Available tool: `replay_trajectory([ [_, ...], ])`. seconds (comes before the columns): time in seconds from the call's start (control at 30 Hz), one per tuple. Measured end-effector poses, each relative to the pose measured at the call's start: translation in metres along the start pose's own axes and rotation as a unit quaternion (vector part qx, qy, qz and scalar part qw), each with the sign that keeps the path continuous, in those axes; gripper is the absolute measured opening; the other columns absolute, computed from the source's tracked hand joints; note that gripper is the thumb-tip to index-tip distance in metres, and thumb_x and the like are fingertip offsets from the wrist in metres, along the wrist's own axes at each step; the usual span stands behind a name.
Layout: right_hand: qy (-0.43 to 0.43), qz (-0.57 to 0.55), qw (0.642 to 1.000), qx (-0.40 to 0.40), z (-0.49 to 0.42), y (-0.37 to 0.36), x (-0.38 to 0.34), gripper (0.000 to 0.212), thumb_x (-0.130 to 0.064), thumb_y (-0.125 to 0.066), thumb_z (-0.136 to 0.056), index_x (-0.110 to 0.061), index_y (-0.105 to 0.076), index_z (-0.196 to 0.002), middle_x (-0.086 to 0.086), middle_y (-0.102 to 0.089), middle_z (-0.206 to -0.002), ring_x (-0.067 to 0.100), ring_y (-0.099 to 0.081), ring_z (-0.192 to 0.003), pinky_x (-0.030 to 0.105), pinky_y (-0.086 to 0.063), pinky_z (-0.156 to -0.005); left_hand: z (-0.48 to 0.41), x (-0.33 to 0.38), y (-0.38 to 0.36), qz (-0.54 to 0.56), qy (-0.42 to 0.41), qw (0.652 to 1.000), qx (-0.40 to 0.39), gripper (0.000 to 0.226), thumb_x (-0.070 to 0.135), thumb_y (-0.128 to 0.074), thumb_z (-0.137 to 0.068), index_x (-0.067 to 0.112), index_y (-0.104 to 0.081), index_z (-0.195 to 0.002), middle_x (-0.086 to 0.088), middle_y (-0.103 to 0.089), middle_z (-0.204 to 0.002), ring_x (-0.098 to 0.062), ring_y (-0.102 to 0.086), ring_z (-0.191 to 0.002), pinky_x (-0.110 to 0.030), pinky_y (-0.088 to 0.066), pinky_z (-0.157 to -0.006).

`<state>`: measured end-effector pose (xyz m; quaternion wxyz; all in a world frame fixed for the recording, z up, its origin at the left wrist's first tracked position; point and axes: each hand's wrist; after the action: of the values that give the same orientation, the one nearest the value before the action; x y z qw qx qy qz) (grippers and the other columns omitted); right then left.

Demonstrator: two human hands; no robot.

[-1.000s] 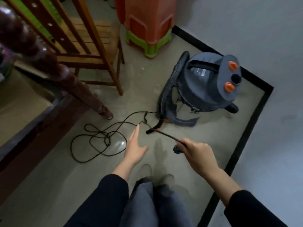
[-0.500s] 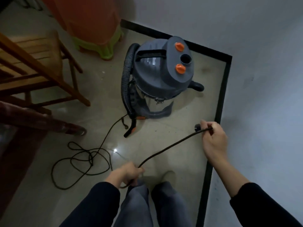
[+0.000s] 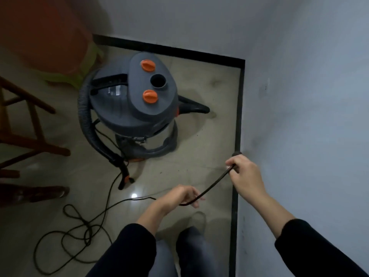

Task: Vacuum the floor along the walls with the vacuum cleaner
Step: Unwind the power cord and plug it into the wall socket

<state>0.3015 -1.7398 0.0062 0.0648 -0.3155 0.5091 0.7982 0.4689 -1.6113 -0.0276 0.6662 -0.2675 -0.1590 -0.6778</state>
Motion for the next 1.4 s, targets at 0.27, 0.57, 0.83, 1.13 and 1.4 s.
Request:
replay_trajectory([
  [0.27, 0.003, 0.221, 0.975, 0.033, -0.106, 0.06, 0.063, 0.018, -0.011, -0.051, -0.095, -0.008, -0.069, -0.101, 0.007, -0.064, -0.103, 0.028, -0.05, -0.099, 0.036, -0.039, -0.076, -0.089, 0.09, -0.005, 0.106, -0.047, 0.992, 0.053, 0.038, 0.018, -0.049, -0.099, 0.017, -0.042, -0.062, 0.005, -0.035, -0.05, -0.009, -0.027, -0.043, -0.023, -0.02, -0.046],
  [0.57, 0.096, 0.399, 0.91, -0.053, -0.272, 0.08, 0.101, 0.027, -0.013, -0.086, -0.063, -0.029, -0.075, -0.082, -0.004, -0.062, -0.074, 0.022, -0.063, -0.085, 0.05, -0.017, -0.099, -0.239, 0.197, 0.023, 0.057, -0.006, 0.997, 0.043, 0.045, 0.034, -0.041, -0.105, 0.008, -0.064, -0.075, -0.004, -0.053, -0.056, -0.012, -0.051, -0.049, -0.019, -0.042, -0.051],
  [0.83, 0.077, 0.399, 0.909, -0.095, -0.383, 0.088, 0.133, 0.018, -0.019, -0.081, -0.073, -0.018, -0.067, -0.085, 0.0, -0.067, -0.086, 0.022, -0.061, -0.093, 0.055, -0.025, -0.105, -0.361, 0.291, 0.038, -0.062, -0.127, 0.987, 0.076, 0.043, 0.044, -0.045, -0.101, 0.017, -0.062, -0.073, 0.008, -0.041, -0.057, -0.002, -0.038, -0.048, -0.016, -0.031, -0.049],
  [1.13, -0.009, 0.371, 0.928, 0.019, -0.444, 0.065, 0.184, 0.037, 0.002, -0.088, -0.048, -0.011, -0.066, -0.074, 0.01, -0.053, -0.083, 0.027, -0.052, -0.071, 0.03, -0.025, -0.061, -0.466, 0.337, 0.033, 0.04, -0.095, 0.994, 0.035, 0.033, 0.04, -0.045, -0.102, 0.022, -0.068, -0.088, 0.001, -0.054, -0.067, -0.008, -0.05, -0.059, -0.02, -0.041, -0.06],
  [1.4, -0.034, 0.408, 0.912, -0.018, -0.449, 0.044, 0.241, 0.068, 0.003, -0.085, -0.031, 0.006, -0.067, -0.096, 0.02, -0.063, -0.083, 0.035, -0.061, -0.075, 0.036, -0.053, -0.069, -0.534, 0.339, 0.024, 0.059, -0.135, 0.988, 0.052, 0.022, 0.027, -0.053, -0.101, 0.019, -0.068, -0.115, 0.029, -0.055, -0.059, 0.006, -0.047, -0.046, -0.006, -0.036, -0.051],
])
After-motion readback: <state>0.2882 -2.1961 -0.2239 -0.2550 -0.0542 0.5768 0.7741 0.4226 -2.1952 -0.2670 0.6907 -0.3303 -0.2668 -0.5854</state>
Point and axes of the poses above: each hand's wrist, its own z-axis away from the middle knuckle, its own y-axis out of the back of the hand, x = y × z
